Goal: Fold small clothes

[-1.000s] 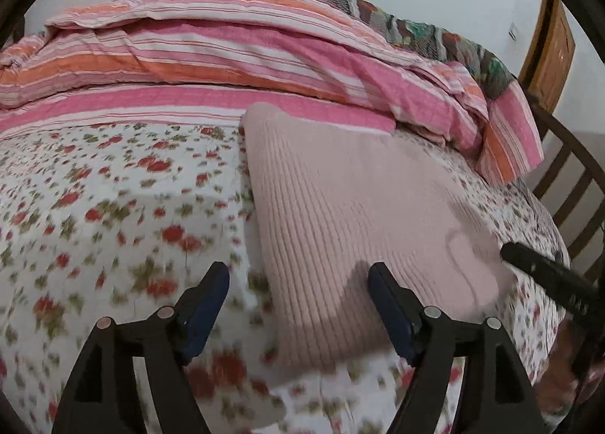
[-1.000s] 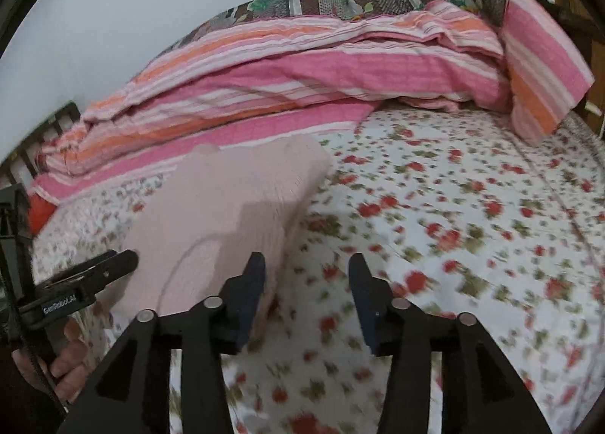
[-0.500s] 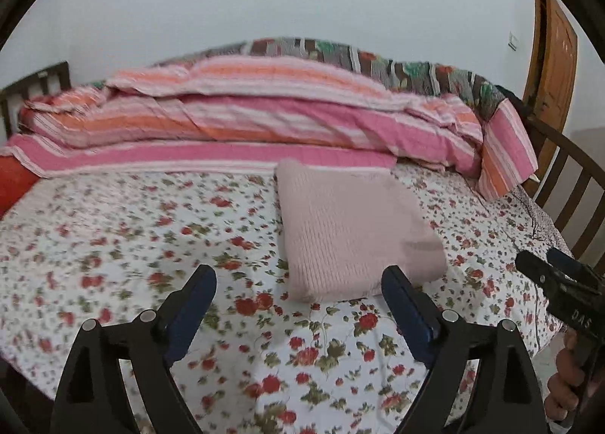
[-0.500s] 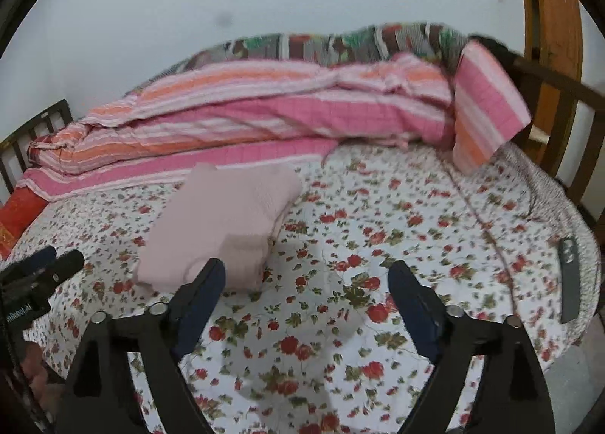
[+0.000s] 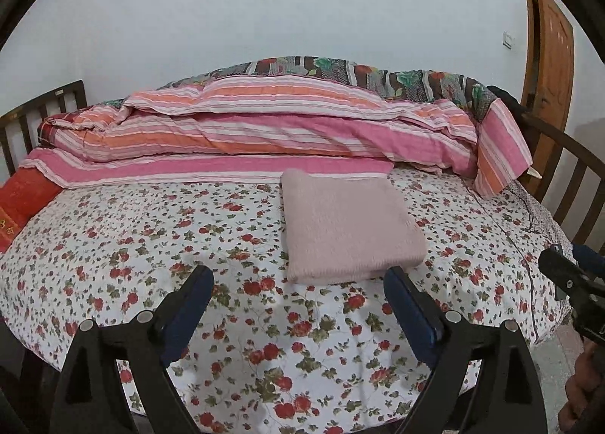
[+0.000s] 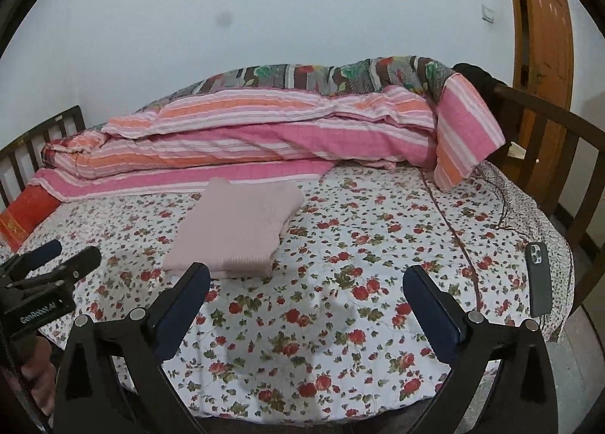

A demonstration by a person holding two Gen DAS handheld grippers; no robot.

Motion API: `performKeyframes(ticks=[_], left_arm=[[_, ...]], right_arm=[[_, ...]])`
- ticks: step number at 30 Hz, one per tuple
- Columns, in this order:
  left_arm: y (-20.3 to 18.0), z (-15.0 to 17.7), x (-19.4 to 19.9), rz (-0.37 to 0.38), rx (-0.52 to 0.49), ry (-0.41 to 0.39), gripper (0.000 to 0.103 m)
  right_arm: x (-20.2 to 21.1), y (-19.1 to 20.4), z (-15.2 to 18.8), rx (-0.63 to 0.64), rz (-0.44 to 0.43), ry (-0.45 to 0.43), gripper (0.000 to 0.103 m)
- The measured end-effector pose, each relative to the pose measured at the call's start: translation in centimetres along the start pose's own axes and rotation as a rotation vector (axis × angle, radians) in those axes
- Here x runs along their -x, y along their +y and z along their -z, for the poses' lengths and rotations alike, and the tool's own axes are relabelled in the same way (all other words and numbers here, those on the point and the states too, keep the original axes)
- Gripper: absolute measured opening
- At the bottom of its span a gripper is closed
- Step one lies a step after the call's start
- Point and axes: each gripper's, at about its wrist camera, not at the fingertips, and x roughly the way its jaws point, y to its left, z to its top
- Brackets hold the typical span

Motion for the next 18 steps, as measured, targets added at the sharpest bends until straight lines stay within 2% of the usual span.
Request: performKeyframes(ticks=[18], left_arm=[[-0.43,0.17,0.65,-0.003,-0.01,-0.013,0.091]], right_arm=[[0.45,-0.29,0.15,-0.006,-0.007,-0.004,0.1]])
